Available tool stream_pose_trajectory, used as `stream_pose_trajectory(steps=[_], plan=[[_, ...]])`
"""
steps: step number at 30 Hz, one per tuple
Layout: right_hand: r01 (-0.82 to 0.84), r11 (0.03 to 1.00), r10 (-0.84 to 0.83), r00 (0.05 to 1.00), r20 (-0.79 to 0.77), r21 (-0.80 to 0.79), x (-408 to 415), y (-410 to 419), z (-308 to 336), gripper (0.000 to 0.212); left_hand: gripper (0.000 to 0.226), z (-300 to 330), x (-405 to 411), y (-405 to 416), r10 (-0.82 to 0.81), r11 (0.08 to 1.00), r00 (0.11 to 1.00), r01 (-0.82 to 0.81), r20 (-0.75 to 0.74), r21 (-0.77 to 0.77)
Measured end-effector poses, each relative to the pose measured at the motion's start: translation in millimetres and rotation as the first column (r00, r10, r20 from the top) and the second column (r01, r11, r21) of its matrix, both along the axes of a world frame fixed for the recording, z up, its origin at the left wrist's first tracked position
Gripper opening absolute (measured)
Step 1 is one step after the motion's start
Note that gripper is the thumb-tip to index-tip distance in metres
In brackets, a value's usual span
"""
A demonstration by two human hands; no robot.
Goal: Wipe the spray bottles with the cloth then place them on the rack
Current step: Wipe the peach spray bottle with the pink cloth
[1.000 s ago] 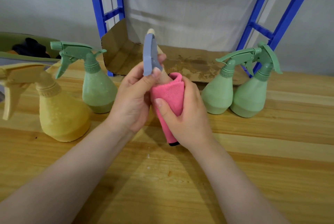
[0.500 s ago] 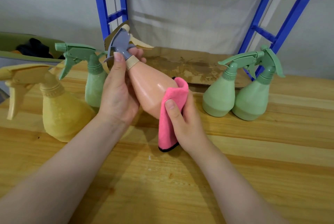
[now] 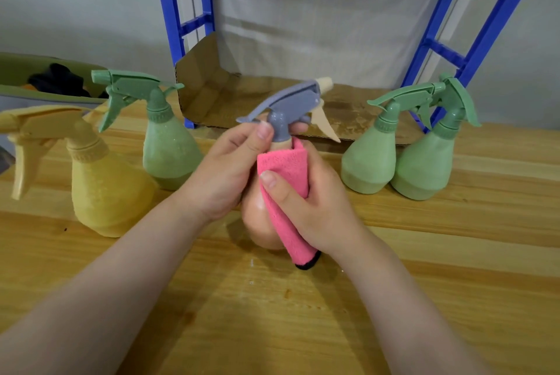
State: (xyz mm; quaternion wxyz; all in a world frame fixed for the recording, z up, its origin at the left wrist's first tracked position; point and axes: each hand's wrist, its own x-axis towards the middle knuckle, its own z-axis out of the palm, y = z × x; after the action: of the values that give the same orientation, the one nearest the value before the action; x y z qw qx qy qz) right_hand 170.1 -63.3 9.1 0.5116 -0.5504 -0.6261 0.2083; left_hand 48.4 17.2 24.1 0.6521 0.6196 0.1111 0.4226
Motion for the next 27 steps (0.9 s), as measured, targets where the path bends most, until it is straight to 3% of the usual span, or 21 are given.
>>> stream_pose_trajectory(steps=[3,6,9,14,22,27], plan=[[0.038,0.999,-0.038,0.998,-0.052,-0.012,-2.5,0.0,0.2,0.049,0.044,1.6,1.3,-4.6,-0.021,1.0,0.997,0.022,-0.077,0.005],[0.083,0.997,-0.082,0.993,-0.083,0.005,-6.1,0.7,0.6,0.048,0.046,1.5,2.3,-5.2,0.099,0.994,0.989,-0.103,-0.106,-0.031],[0.189,0.98,-0.188,0.982,-0.02,0.06,-9.1,0.2,0.9,0.043,0.025,2.3,4.5,-4.9,0.165,0.982,0.983,-0.171,-0.081,-0.078],[0.321,0.929,-0.345,0.932,0.114,0.186,-12.4,-2.7,0.8,0.048,0.023,6.0,7.5,-9.6,0.126,0.986,0.992,-0.129,-0.027,-0.109],[0.216,0.965,-0.237,0.961,0.142,0.147,-4.0,3.6,-7.6,0.041,0.032,3.7,11.3,-12.9,0.151,0.96,0.988,-0.14,0.026,-0.244],[0.174,0.98,-0.182,0.98,0.076,0.099,4.3,7.8,-17.9,0.054,0.033,5.6,9.6,-2.8,0.232,0.934,0.964,-0.185,0.127,-0.305]])
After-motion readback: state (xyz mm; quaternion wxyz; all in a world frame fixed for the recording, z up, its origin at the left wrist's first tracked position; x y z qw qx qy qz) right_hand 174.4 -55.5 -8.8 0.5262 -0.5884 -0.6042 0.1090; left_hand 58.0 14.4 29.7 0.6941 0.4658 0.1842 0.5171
